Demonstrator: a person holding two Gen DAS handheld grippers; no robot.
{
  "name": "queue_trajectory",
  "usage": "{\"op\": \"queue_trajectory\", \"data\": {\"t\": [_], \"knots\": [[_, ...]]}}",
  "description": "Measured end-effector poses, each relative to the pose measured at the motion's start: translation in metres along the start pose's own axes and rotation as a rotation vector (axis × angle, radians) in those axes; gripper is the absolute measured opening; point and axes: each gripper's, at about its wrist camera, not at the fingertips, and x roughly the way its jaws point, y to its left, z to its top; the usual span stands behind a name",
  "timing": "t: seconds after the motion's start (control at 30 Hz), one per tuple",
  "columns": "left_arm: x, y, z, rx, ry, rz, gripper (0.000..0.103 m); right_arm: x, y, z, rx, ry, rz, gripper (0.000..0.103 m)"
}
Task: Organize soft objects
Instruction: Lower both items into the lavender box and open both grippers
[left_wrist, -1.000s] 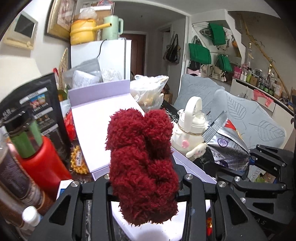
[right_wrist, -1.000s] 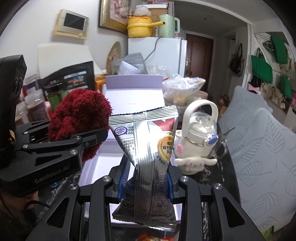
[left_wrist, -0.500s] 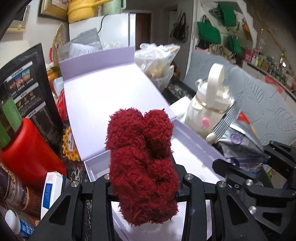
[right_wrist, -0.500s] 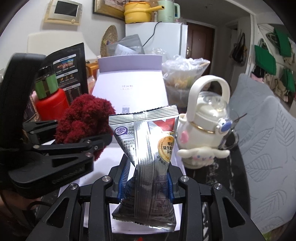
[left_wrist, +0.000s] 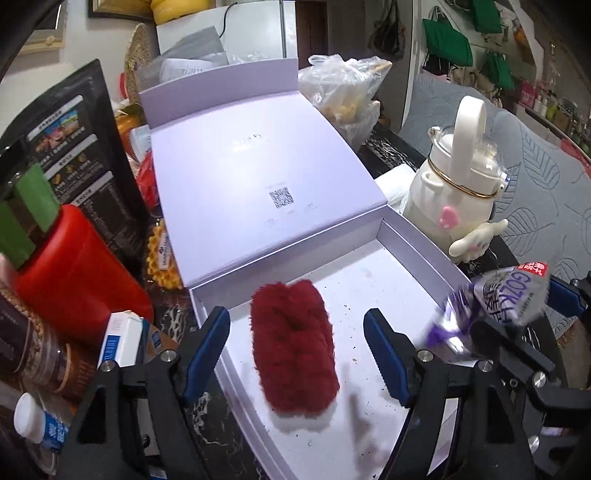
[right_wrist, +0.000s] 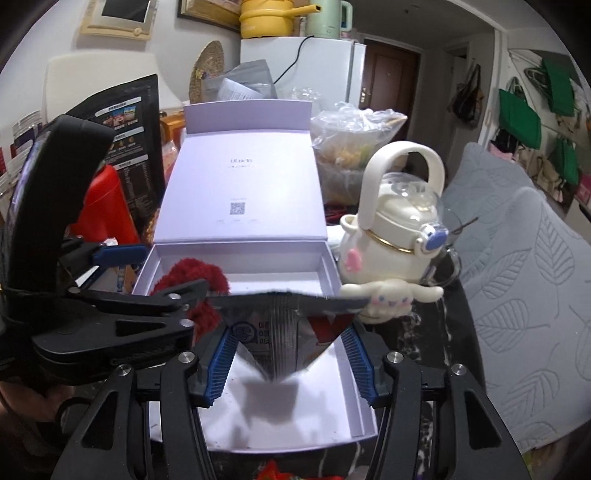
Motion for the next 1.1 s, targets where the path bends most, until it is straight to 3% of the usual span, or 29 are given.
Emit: {"op": "queue_trajectory", "data": {"t": [0.23,0.3,1.1], "knots": [[-0.012,0.003,-0.002,-0.022,-0.006,0.005,0.075,-0.01,0.003,0.001,-0.015,-0.015,-0.021,0.061],[-0.017,0.004,-0.002,-0.026,-0.009,0.009,0.075,-0.012,0.003,0.001,-0.015,-0.015,-0.029,0.07],[-0.114,0.007,-0.019,-0.035,-0.157,0.022,0.075,-0.094,0.018,0.0,-0.022,-0.154,-0.049,0.07]]}}
